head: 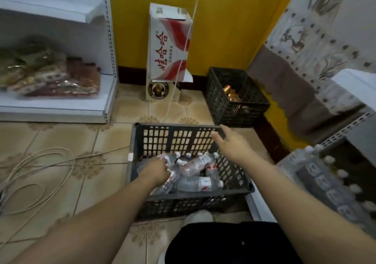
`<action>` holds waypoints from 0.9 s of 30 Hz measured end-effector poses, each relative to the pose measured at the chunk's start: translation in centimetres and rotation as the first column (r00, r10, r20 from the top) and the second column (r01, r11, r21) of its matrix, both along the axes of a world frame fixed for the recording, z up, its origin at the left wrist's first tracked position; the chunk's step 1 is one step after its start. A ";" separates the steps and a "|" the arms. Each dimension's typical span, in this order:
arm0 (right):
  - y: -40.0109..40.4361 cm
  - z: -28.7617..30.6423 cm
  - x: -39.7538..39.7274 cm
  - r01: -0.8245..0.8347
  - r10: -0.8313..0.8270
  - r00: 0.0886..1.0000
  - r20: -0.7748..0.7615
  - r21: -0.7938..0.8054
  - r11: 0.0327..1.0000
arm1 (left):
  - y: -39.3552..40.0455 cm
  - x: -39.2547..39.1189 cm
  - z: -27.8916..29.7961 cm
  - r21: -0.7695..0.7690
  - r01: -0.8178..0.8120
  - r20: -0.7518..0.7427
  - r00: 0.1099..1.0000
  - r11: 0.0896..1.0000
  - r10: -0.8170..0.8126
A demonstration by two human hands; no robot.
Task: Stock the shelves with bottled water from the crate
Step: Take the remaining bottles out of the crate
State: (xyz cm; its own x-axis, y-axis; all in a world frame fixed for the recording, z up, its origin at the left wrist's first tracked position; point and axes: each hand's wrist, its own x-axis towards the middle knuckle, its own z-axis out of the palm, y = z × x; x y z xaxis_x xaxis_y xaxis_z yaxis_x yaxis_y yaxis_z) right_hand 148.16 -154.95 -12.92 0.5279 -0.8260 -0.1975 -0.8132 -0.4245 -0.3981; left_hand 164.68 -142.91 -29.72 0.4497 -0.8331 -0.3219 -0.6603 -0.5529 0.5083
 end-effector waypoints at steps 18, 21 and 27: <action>-6.6 -19.9 4.1 -0.035 0.182 0.909 -0.374 0.366 0.930 | -10.3 1.8 -19.8 0.421 -0.115 -0.166 0.965 0.900 0.201; -6.3 -21.2 3.7 -0.041 0.197 0.906 -0.375 0.385 0.922 | -10.0 1.4 -21.5 0.372 -0.232 -0.062 0.960 0.899 0.274; -6.9 -21.3 3.4 0.032 0.138 0.919 -0.368 0.419 0.907 | -9.0 1.3 -20.9 0.189 -0.286 -0.301 0.894 0.939 0.333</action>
State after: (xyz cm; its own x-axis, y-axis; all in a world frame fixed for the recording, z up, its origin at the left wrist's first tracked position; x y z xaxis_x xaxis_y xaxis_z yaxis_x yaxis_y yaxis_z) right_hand 151.53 -161.81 -34.26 0.3818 -0.5983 -0.7045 -0.9171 -0.3396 -0.2086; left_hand 165.99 -151.94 -50.60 0.5290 -0.6063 -0.5937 -0.2559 -0.7811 0.5696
